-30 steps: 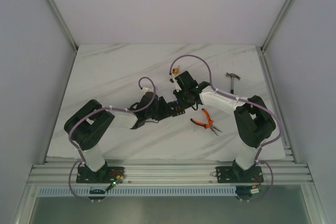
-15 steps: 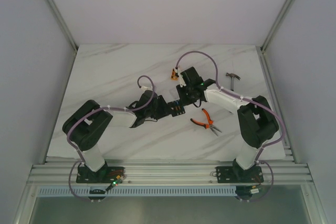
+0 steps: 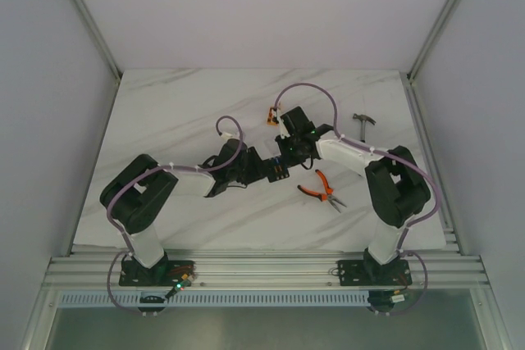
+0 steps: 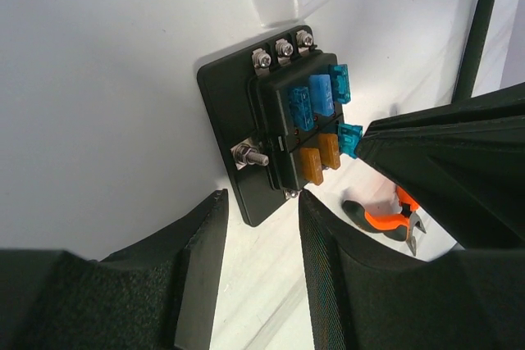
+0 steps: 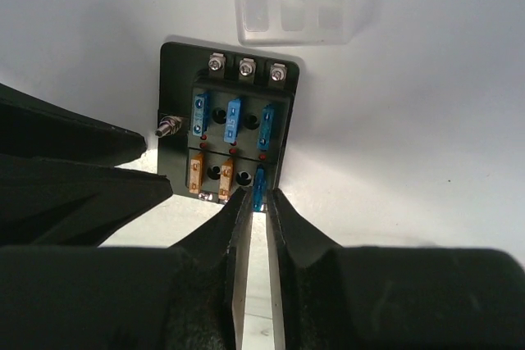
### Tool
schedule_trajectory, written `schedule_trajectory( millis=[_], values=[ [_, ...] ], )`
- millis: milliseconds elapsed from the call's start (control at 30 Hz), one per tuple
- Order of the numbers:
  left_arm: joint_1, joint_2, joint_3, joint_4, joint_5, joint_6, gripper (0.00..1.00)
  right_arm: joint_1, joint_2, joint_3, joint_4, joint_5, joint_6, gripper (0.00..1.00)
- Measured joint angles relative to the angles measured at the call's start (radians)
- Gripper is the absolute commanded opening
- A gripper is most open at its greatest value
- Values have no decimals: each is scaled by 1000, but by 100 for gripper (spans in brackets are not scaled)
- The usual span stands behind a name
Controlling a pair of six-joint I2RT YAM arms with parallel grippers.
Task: Snap on the fuse box
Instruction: Install the fuse at the fuse box base.
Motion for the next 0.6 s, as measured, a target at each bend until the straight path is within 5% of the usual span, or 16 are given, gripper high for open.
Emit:
schedule_trajectory(
  millis=[300,600],
  values=[
    [0,21,20,2,6,3,48,0,16,9,-3,-2,-5,1],
    [0,34,26,18,13,3,46,9,60,77,-67,16,-29,0]
  ],
)
